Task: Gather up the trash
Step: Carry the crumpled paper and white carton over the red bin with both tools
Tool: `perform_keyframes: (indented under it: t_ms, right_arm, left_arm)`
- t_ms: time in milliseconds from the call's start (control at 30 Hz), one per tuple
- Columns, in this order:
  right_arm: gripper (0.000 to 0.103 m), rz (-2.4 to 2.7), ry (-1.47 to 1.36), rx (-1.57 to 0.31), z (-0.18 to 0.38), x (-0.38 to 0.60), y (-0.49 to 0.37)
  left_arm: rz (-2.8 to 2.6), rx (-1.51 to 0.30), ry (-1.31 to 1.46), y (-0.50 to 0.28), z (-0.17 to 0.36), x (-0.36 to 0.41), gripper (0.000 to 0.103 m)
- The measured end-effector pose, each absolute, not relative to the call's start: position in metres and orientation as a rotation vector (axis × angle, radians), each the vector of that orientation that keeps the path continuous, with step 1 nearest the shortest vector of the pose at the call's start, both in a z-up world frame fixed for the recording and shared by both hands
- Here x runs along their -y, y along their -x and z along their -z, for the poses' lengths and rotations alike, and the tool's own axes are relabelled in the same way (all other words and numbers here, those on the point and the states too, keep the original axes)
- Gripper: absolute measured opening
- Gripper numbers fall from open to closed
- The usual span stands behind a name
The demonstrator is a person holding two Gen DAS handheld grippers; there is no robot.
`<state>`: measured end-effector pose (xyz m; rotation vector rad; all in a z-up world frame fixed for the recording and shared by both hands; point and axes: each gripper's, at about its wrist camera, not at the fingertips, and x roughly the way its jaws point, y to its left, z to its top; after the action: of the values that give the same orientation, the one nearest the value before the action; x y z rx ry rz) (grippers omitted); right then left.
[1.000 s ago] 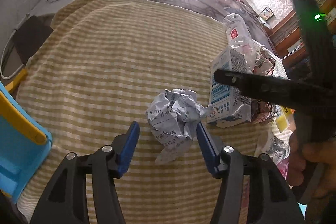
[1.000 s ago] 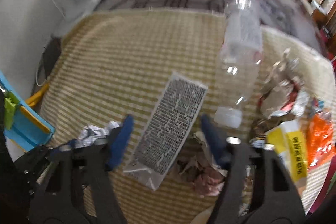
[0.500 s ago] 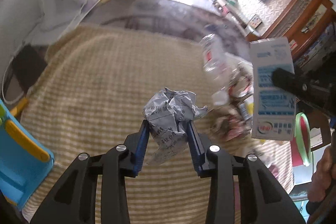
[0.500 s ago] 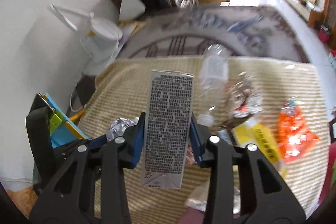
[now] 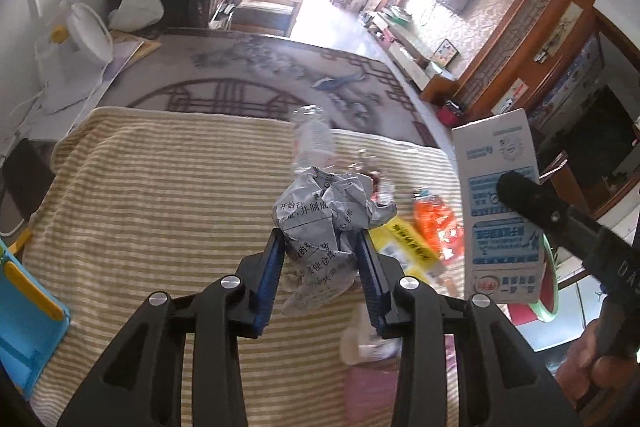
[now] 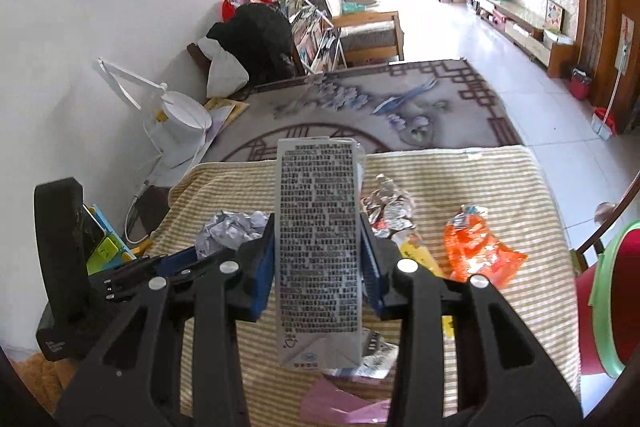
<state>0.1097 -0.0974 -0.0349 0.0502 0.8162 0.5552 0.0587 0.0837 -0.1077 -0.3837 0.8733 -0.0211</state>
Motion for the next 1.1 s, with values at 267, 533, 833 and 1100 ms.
perform_keyframes:
  t_ms: [267,533,833,1100]
  right_arm:
    - [0.037,-0.524,-0.079,-0.782,0.029,0.138,-0.106]
    - [0.037,-0.503,-0.098,-0.773,0.029,0.182,-0.107]
    - [0.037,-0.526,-0.097,-0.770,0.027,0.223,-0.113]
    - [0.037,-0.554,-0.092,-0.763,0.024,0.257,-0.119]
  left_arm:
    - [0.017,-0.840,0.327,-0.055,0.088,-0.052,0.034]
    - [0.009,-0.829,0.293,-0.055,0.080,-0.017,0.034]
    - [-0.011,-0.826,0.276,-0.054,0.073,0.030,0.034]
    - [-0.033,-0.816,0.275,-0.054,0.067,0.067,0.034]
